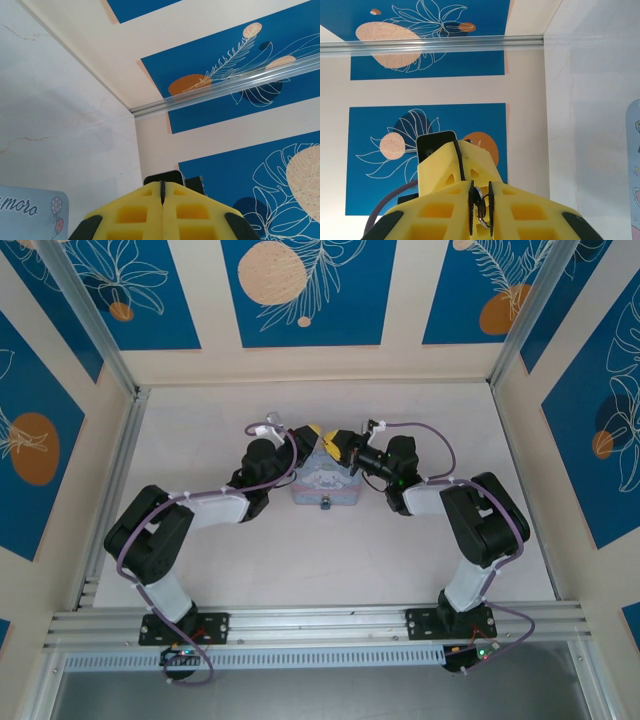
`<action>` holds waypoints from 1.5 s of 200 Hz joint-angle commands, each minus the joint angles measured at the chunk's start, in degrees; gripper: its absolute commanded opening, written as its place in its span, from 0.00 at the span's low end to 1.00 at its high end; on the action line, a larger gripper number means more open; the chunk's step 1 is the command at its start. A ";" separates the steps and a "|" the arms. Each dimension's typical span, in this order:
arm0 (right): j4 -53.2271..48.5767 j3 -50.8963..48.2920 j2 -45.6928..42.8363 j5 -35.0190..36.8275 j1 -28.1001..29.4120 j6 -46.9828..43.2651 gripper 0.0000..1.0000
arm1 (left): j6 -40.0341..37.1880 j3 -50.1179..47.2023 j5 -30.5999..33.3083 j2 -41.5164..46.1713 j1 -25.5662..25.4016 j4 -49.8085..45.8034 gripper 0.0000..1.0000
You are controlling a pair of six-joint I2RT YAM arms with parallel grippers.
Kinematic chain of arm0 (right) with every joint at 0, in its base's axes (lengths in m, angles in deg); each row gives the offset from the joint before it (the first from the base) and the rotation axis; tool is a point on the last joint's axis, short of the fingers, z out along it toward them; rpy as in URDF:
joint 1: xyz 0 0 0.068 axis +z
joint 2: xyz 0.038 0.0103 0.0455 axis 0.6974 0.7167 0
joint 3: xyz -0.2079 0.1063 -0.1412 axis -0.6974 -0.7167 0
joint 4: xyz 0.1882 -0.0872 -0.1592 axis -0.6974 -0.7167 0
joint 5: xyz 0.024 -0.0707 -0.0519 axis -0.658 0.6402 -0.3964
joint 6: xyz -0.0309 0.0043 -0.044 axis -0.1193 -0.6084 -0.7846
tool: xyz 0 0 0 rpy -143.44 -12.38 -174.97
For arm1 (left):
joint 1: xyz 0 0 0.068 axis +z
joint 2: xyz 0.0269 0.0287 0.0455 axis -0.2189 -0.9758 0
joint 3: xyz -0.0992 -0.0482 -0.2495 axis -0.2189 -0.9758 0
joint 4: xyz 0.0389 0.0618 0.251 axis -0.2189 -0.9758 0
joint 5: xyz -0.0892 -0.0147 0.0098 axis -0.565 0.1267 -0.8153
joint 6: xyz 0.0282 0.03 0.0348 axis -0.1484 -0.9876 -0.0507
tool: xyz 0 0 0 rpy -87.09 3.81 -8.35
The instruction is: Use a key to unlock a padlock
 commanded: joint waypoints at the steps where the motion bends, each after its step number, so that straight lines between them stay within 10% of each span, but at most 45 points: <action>1: 0.12 1.62 0.97 0.86 0.16 0.20 0.17 | 0.72 -0.26 -1.02 -0.18 -1.08 3.32 0.00; 98: 0.61 1.24 1.35 0.28 -0.01 -0.35 0.00 | 0.28 0.15 -1.74 0.24 -1.00 1.67 0.00; 150: -0.57 -3.30 -0.83 -0.06 -1.37 -2.38 0.00 | -7.20 0.01 -2.17 9.71 0.49 -13.08 0.63; 220: -5.43 -7.66 -6.98 -2.68 -2.31 -7.25 0.00 | -22.97 1.20 -4.27 24.36 1.44 -43.94 0.84; 300: -26.93 -11.50 -21.56 0.32 -1.95 -17.74 0.00 | -29.52 -0.13 -14.71 23.89 0.89 -54.31 0.91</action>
